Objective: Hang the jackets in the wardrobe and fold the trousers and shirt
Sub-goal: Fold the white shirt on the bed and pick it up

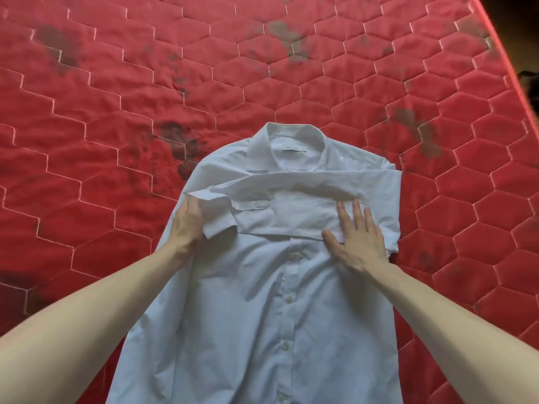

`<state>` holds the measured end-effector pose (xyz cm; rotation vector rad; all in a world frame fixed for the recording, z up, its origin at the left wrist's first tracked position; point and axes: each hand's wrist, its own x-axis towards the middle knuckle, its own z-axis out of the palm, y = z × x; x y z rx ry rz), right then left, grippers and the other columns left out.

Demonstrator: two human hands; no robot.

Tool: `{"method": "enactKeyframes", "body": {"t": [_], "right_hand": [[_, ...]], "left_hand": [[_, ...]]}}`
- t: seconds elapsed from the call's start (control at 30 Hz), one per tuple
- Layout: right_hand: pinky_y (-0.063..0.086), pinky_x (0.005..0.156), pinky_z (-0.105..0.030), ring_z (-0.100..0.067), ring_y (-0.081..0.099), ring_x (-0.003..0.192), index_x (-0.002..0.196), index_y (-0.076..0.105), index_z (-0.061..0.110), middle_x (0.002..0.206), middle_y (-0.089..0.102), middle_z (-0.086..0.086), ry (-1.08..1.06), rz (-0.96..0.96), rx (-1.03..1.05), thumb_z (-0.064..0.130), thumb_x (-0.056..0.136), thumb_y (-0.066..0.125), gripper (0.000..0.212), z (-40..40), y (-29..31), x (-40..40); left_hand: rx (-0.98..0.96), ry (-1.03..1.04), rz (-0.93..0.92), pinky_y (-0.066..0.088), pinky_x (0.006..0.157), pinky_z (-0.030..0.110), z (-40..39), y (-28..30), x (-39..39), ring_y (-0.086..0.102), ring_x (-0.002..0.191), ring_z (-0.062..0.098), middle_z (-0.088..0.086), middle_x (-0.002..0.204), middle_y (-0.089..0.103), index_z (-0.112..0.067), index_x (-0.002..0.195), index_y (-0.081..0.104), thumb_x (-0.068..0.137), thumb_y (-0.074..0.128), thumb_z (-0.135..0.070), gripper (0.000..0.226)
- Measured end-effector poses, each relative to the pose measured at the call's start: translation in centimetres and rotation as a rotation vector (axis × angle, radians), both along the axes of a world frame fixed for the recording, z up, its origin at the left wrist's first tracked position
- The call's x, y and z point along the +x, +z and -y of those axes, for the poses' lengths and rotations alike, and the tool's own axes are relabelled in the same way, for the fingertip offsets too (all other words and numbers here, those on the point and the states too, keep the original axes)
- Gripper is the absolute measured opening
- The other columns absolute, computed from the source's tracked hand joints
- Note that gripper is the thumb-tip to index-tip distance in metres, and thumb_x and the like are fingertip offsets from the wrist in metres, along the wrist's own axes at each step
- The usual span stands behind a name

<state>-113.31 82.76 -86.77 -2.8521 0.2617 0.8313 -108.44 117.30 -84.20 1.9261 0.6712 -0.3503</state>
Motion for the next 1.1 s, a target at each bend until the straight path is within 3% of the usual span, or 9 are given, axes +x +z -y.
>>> {"method": "enactKeyframes", "body": {"t": [0.17, 0.3, 0.43, 0.53, 0.67, 0.83, 0.9, 0.97, 1.1], "right_hand": [[0.007, 0.127, -0.055, -0.032, -0.012, 0.160, 0.166, -0.003, 0.030, 0.174, -0.016, -0.007, -0.015, -0.074, -0.043, 0.069, 0.101, 0.033, 0.084, -0.9, 1.8, 0.8], [0.016, 0.127, -0.050, -0.029, 0.003, 0.161, 0.164, 0.018, 0.012, 0.174, 0.006, -0.012, 0.031, 0.136, -0.101, 0.052, 0.108, 0.034, 0.071, -5.1, 2.4, 1.2], [0.018, 0.126, -0.046, -0.024, 0.007, 0.161, 0.167, 0.012, 0.021, 0.175, 0.008, -0.003, 0.324, 0.263, 0.011, 0.040, 0.110, 0.036, 0.065, -12.0, 2.0, 1.3], [0.011, 0.127, -0.047, -0.022, 0.000, 0.162, 0.166, 0.007, 0.036, 0.175, 0.002, 0.005, 0.512, 0.243, 0.062, 0.041, 0.110, 0.034, 0.062, -16.9, 1.1, 2.6], [0.010, 0.124, -0.059, -0.028, -0.003, 0.161, 0.165, 0.006, 0.041, 0.175, -0.002, 0.007, 0.311, 0.050, 0.108, 0.057, 0.108, 0.028, 0.063, -21.2, -0.1, 3.3], [0.010, 0.125, -0.064, -0.030, -0.011, 0.160, 0.164, 0.001, 0.045, 0.174, -0.012, 0.009, 0.236, -0.069, 0.062, 0.067, 0.104, 0.026, 0.069, -23.1, 0.4, 3.8], [0.012, 0.124, -0.063, -0.031, -0.010, 0.160, 0.164, 0.000, 0.045, 0.174, -0.012, 0.009, 0.242, -0.086, 0.051, 0.066, 0.104, 0.028, 0.069, -23.2, 0.7, 4.1], [0.013, 0.124, -0.062, -0.031, -0.010, 0.160, 0.164, -0.001, 0.043, 0.174, -0.013, 0.009, 0.252, -0.093, 0.036, 0.065, 0.104, 0.031, 0.071, -23.4, 0.7, 4.4], [0.015, 0.124, -0.061, -0.034, -0.011, 0.160, 0.164, -0.004, 0.040, 0.174, -0.015, 0.007, 0.259, -0.099, -0.009, 0.061, 0.103, 0.038, 0.077, -23.7, 0.5, 4.0]], "left_hand": [[0.313, 0.118, -0.009, 0.039, 0.097, 0.042, -2.2, 0.9, -3.2, 0.052, 0.126, 0.037, 0.017, 0.135, 0.062, -0.014, 0.140, 0.051, 0.104, 0.040, -0.019, 0.038], [0.546, -0.046, -0.306, 0.034, 0.110, 0.050, -6.2, 0.7, -5.9, 0.034, 0.135, 0.037, 0.017, 0.140, 0.039, -0.011, 0.132, 0.051, 0.099, 0.057, -0.026, 0.037], [0.418, -0.373, -0.292, 0.048, 0.097, 0.047, -9.4, -0.2, -6.4, 0.054, 0.113, 0.037, 0.013, 0.126, 0.049, -0.010, 0.108, 0.056, 0.101, 0.054, -0.035, 0.026], [0.333, -0.405, -0.123, 0.043, 0.080, 0.042, -10.3, -0.6, -6.5, 0.056, 0.094, 0.034, 0.008, 0.101, 0.053, -0.012, 0.088, 0.047, 0.107, 0.043, -0.029, 0.026], [0.171, -0.276, -0.001, 0.035, 0.068, 0.039, -13.8, -0.2, -6.3, 0.045, 0.078, 0.020, -0.001, 0.086, 0.051, -0.010, 0.091, 0.050, 0.102, 0.055, -0.027, 0.021], [0.136, -0.247, -0.002, 0.044, 0.058, 0.024, -20.8, 1.4, -3.1, 0.056, 0.069, 0.012, -0.004, 0.078, 0.065, -0.013, 0.089, 0.072, 0.085, 0.082, -0.041, 0.030], [0.090, -0.351, -0.090, 0.043, 0.056, 0.018, -23.2, 2.6, -1.4, 0.056, 0.064, 0.009, -0.006, 0.071, 0.065, -0.013, 0.080, 0.075, 0.078, 0.085, -0.058, 0.046], [0.086, -0.529, -0.235, 0.046, 0.058, 0.024, -25.3, 3.7, 0.0, 0.058, 0.060, 0.011, -0.004, 0.066, 0.064, -0.014, 0.074, 0.075, 0.071, 0.086, -0.065, 0.053], [0.195, -0.659, -0.305, 0.050, 0.054, 0.017, -28.8, 4.0, 1.8, 0.071, 0.061, 0.006, -0.009, 0.070, 0.076, -0.021, 0.085, 0.083, 0.078, 0.087, -0.049, 0.029]]}}
